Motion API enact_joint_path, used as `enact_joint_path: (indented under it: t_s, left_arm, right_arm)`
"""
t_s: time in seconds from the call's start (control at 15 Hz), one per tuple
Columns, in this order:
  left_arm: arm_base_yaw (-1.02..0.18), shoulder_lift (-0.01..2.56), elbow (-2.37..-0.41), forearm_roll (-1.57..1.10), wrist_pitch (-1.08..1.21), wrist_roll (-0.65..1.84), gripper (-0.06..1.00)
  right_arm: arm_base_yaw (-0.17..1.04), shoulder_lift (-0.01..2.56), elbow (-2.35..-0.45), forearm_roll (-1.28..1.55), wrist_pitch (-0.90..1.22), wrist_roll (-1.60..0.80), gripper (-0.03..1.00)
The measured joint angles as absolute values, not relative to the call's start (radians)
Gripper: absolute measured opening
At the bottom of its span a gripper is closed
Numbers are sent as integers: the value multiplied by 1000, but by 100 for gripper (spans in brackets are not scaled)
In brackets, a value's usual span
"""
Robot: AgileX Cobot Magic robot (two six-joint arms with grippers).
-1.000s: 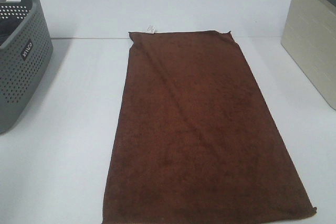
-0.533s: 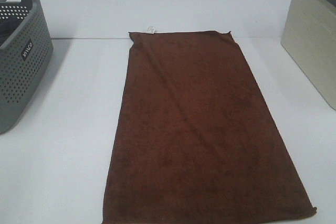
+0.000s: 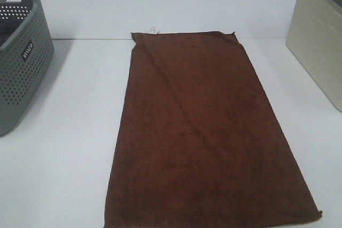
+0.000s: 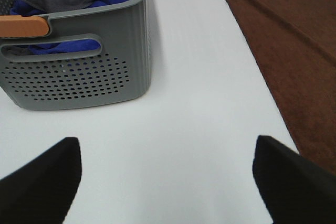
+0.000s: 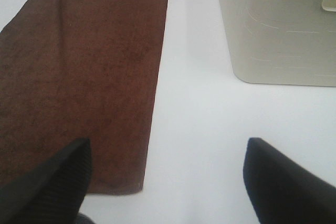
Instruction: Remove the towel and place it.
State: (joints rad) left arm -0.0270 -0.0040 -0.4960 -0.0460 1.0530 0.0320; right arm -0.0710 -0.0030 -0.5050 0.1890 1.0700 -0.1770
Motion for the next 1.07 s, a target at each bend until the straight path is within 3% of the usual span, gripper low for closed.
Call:
enact_joint_path:
  t_s: [1.07]
  left_arm:
    - [57,-4,-496,-62,1052,30,81]
  right_arm:
    - [-36,-3,-505,159,1070,-177,77]
